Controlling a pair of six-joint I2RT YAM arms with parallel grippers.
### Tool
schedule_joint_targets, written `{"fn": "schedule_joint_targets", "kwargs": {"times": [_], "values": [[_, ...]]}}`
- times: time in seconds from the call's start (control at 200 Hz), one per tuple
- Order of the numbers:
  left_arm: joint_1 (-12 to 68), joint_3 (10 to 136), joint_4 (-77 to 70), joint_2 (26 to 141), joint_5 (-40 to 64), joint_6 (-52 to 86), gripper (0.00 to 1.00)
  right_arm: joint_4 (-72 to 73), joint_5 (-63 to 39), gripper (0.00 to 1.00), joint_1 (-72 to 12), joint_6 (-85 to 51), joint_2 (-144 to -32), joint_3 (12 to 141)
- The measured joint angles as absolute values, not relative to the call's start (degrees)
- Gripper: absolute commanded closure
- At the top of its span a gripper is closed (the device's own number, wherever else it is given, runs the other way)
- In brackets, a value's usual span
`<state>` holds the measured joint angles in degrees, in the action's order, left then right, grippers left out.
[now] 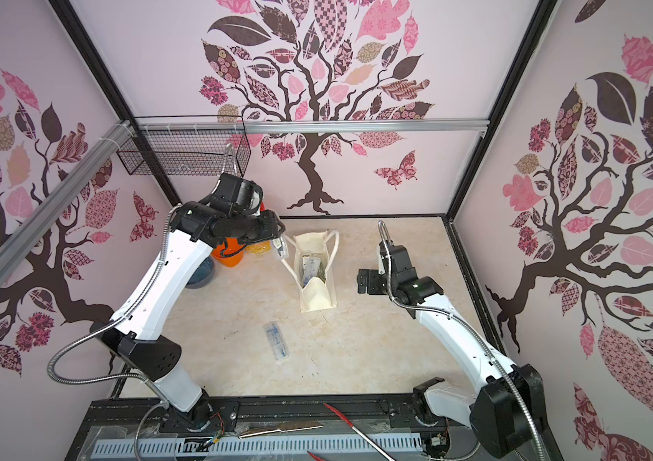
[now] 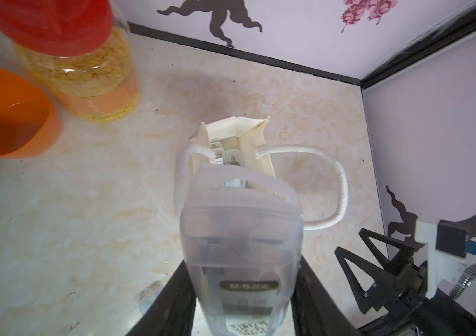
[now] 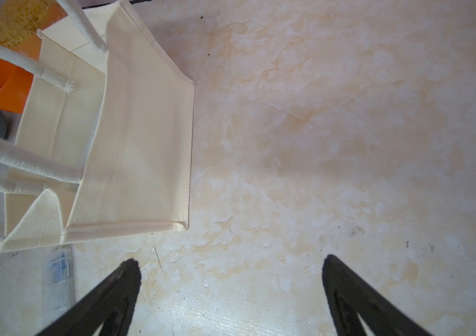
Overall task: Put the compass set into the canvas bag
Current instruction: Place the compass set in the canvas bag.
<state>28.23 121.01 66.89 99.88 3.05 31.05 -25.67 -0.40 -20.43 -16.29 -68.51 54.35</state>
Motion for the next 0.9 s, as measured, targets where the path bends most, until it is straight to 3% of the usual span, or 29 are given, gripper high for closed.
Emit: {"fn": "schedule_joint_targets", "kwargs": {"times": [0.38,0.9], "values": [[31.03,124.07,63.53,112.09,1.78,28.73,0.53,-25.71,-0.3,0.0,-20.43,-16.34,-68.51,54.35],[32.38,123.09,61.49,120.18,0.73,27.49,0.53,-25.69,-0.49,0.0,-20.45,-16.27,-69.54,54.35]]}}
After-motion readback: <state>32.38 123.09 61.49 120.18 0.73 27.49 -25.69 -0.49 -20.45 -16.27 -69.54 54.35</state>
